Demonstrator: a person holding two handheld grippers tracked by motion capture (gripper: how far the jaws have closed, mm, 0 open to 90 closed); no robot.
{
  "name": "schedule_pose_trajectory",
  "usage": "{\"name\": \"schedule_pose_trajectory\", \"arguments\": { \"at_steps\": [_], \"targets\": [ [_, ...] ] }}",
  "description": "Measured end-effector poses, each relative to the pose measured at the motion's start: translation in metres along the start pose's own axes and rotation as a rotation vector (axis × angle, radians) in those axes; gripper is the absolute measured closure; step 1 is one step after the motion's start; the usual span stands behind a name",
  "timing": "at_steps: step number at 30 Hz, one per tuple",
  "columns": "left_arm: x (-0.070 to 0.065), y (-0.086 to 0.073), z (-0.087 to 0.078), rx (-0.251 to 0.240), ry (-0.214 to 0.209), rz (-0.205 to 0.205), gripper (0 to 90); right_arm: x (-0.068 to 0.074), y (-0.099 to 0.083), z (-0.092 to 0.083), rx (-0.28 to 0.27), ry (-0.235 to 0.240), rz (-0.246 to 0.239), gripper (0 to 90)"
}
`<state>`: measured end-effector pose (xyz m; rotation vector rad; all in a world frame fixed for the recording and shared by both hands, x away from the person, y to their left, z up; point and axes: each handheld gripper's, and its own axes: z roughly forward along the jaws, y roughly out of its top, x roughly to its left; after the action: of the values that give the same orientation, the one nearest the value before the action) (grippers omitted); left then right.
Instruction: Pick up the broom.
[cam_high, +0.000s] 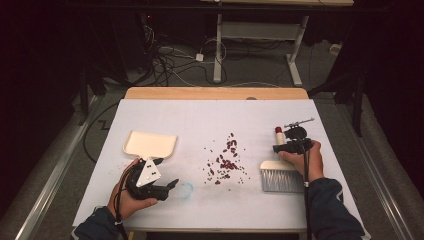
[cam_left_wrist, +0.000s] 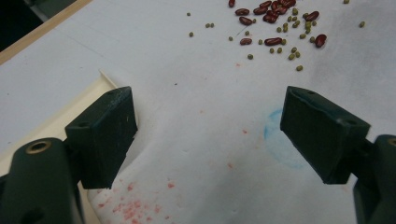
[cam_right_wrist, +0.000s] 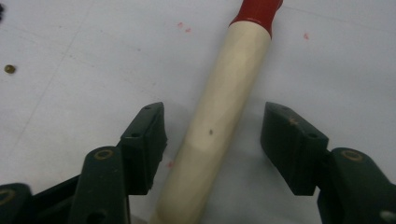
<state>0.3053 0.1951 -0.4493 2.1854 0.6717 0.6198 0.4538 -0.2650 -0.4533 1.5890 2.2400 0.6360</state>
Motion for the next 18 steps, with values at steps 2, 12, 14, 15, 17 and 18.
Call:
{"name": "schedule_pose_trajectory", "arguments": {
  "at_steps": [2, 12, 14, 15, 17, 18],
  "targets": [
    [0.000, -0.001, -0.001, -0.001, 0.004, -0.002, 17.9, 0.002, 0.000, -0.001, -0.001, -0.016, -0.013, 52.6],
    [-0.002, 0.000, 0.001, 0.016, 0.001, 0.006, 18.3, 0.008, -0.002, 0.000, -0.032, -0.016, -0.027, 62.7],
    [-0.003, 0.000, 0.002, 0.020, -0.002, 0.008, 18.3, 0.010, -0.001, 0.001, -0.036, -0.015, -0.040, 67.1],
    [-0.003, 0.000, 0.003, 0.021, -0.003, 0.008, 18.3, 0.010, -0.001, 0.001, -0.036, -0.015, -0.040, 67.1],
    [-0.003, 0.000, 0.003, 0.023, -0.006, 0.011, 18.4, 0.013, -0.001, 0.001, -0.039, -0.019, -0.067, 70.0],
    [-0.003, 0.000, 0.003, 0.023, -0.006, 0.011, 18.4, 0.013, -0.001, 0.001, -0.039, -0.020, -0.068, 70.0]
  ]
}}
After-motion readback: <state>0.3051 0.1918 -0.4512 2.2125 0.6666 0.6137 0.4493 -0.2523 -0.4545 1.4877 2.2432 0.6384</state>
